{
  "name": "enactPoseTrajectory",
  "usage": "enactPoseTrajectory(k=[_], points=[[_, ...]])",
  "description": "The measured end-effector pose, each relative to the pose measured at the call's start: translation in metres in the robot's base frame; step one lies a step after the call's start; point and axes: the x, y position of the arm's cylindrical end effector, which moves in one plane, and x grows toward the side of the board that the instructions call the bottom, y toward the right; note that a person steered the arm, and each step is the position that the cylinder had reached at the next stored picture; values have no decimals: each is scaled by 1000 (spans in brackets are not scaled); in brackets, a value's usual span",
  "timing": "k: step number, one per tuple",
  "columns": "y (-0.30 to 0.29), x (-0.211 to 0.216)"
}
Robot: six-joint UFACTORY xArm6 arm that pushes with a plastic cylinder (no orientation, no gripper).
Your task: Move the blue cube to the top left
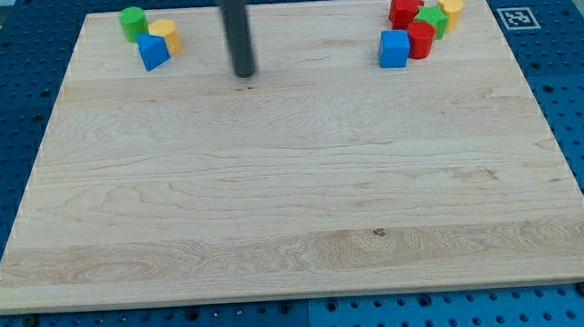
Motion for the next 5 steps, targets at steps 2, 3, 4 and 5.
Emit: enactPoseTrajectory(k=[2, 3, 4, 5], points=[[190, 42], [285, 53], [348, 28], [353, -11]])
